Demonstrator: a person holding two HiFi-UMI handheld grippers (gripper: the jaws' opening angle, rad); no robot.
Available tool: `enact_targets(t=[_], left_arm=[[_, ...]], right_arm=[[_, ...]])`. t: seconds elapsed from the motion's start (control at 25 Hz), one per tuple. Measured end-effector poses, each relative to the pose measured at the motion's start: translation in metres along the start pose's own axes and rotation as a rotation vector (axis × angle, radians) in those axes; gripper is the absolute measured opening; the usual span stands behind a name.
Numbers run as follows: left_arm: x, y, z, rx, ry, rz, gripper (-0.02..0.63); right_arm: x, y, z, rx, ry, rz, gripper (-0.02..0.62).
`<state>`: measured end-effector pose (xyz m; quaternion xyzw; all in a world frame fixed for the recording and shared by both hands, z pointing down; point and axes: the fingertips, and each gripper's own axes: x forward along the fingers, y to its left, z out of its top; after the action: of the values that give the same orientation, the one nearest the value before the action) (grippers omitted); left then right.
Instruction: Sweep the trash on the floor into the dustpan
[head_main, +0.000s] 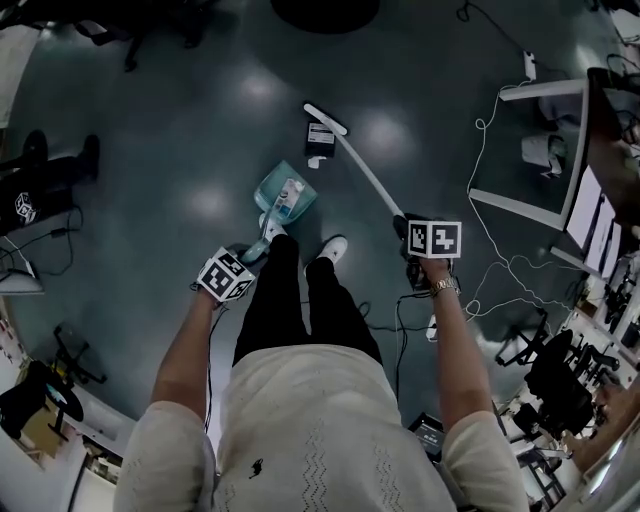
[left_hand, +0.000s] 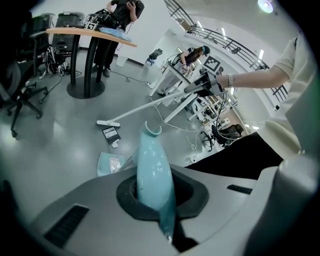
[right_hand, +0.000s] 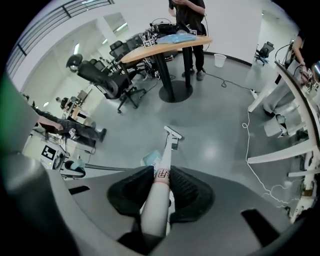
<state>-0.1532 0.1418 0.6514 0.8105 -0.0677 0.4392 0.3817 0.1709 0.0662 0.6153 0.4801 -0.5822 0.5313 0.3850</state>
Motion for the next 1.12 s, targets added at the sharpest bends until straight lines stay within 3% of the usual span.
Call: enact_targets(t=[0.28, 0.84, 1.12], left_arm=[[0.009, -0.009, 0.003, 0.010, -0.004, 0.011, 0.008], [0.021, -0.021, -0.015, 0.030, -0.005, 0.033, 0.008], [0.022, -0.019, -0.031, -0.068, -0.041, 0.050, 0.008]], right_arm=[[-0.011, 0.009, -0.046, -0.016, 0.034, 0.021, 0.118], [-0.023, 0.068, -0.140, -0.036, 0.135, 0.121, 0.118], [-0.033, 0.088, -0.153, 0.000, 0.144, 0.140, 0.118]])
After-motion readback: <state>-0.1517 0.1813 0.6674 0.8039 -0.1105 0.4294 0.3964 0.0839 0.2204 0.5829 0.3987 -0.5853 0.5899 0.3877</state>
